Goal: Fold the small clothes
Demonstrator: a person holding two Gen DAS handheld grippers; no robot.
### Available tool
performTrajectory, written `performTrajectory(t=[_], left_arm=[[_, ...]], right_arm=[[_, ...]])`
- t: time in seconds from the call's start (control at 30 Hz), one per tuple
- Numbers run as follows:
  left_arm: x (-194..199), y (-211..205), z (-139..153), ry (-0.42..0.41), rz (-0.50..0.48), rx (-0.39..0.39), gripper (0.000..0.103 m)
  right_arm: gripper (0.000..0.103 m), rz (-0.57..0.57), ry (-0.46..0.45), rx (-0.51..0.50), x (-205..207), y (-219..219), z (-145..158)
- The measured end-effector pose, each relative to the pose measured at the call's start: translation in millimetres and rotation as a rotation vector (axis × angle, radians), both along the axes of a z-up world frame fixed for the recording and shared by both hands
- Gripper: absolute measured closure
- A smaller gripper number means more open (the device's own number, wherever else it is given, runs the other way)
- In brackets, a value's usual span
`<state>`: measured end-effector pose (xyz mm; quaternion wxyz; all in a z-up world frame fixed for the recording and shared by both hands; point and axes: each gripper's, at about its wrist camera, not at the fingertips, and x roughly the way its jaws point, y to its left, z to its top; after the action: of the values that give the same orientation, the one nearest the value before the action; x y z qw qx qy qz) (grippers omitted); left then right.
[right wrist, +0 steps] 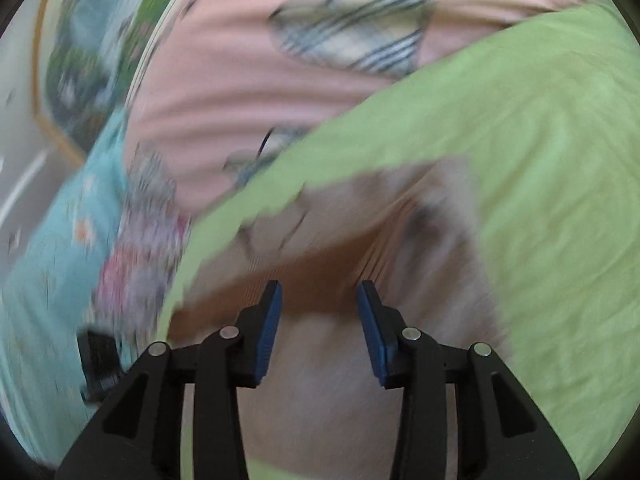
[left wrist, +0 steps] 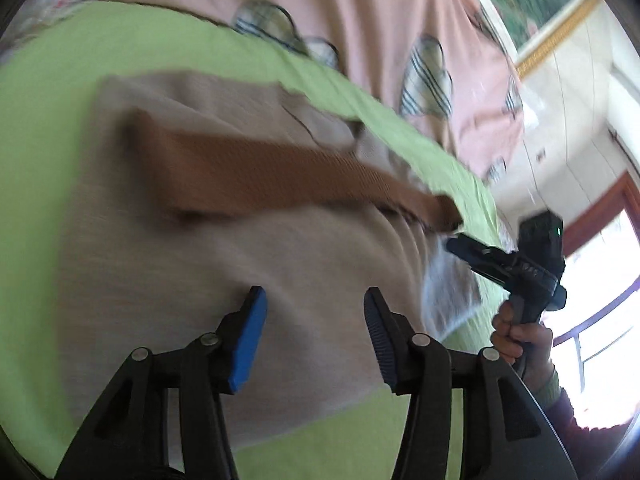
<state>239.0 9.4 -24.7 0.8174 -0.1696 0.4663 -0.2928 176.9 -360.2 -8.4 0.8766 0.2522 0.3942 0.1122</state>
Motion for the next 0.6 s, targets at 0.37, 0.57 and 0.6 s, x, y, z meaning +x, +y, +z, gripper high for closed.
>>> performTrajectory(t=[0.37, 0.57, 0.6], left_arm=[[100, 28, 10, -0.041, 0.256, 0.123, 0.051], [107, 76, 16, -0.027, 0.403, 0.016, 0.049], [98, 77, 14, -0.029, 0.401, 0.022, 0.049]], right_arm=[[0.062, -0.204, 0.059, -0.246, 56, -29, -3], [0.058, -0.346, -0.004, -0.14, 44, -64, 20], [0.057, -0.336, -0.008, -0.143, 40, -60, 23]])
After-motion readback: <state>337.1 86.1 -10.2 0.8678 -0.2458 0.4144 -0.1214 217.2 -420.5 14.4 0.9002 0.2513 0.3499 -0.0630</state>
